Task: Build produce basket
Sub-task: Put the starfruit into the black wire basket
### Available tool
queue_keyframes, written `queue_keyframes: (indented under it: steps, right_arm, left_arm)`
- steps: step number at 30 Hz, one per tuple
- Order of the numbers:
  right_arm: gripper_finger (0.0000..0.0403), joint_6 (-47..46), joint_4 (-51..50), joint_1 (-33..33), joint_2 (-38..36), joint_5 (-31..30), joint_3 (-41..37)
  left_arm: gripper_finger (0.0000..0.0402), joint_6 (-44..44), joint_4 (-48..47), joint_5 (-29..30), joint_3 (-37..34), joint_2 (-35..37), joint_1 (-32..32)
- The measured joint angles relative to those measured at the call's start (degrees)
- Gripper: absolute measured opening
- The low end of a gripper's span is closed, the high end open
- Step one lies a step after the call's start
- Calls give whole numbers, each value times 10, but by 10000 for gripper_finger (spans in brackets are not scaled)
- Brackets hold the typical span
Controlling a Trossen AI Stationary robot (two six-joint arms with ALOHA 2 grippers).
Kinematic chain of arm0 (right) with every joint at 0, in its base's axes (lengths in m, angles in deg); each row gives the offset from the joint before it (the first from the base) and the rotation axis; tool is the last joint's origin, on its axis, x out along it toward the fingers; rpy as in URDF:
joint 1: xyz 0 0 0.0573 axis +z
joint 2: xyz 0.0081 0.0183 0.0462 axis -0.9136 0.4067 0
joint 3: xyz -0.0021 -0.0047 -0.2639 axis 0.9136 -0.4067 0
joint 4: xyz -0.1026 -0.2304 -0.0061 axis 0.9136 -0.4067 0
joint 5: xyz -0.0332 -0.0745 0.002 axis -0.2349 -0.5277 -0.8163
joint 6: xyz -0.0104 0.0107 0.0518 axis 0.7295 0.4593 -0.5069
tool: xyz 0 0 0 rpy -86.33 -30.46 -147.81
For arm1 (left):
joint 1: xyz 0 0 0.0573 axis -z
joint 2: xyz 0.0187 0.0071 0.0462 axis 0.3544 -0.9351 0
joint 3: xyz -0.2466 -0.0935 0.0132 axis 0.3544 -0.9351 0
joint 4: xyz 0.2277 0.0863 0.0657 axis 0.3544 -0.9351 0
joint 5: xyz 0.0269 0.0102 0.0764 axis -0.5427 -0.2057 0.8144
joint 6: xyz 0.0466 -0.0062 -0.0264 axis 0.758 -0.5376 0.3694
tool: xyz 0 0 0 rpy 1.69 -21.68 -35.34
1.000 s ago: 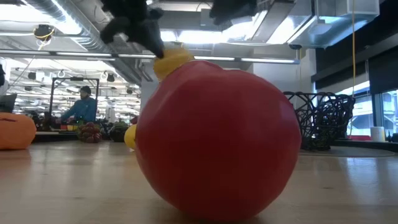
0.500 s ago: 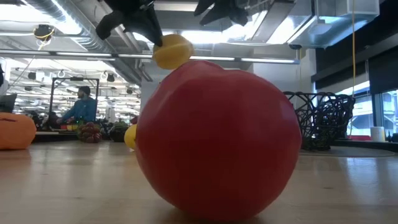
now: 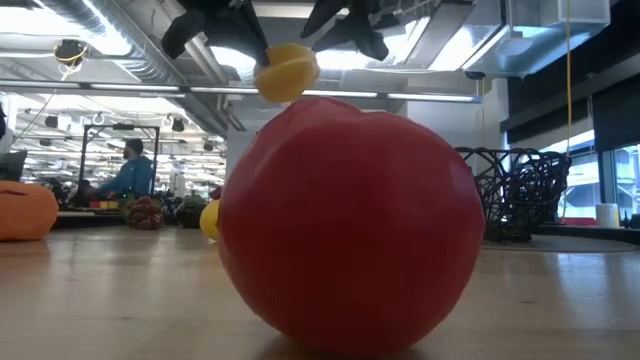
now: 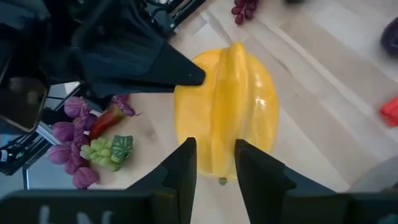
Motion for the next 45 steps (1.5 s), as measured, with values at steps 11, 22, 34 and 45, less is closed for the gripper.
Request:
queue_keyframes:
  steps: [11, 22, 34, 45]
  right_arm:
    - [112, 19, -1, -8, 5, -22, 0]
    - [112, 29, 3, -12, 15, -9, 1]
    - [55, 47, 11, -12, 38, 19, 1]
    - [8, 63, 14, -12, 38, 18, 1]
  left_arm:
    - [0, 0, 4, -1, 0, 0, 0]
    - [0, 0, 7, -2, 0, 0, 0]
    - [0, -3, 3, -2, -1, -1, 0]
    - [46, 0, 6, -5, -1, 0, 0]
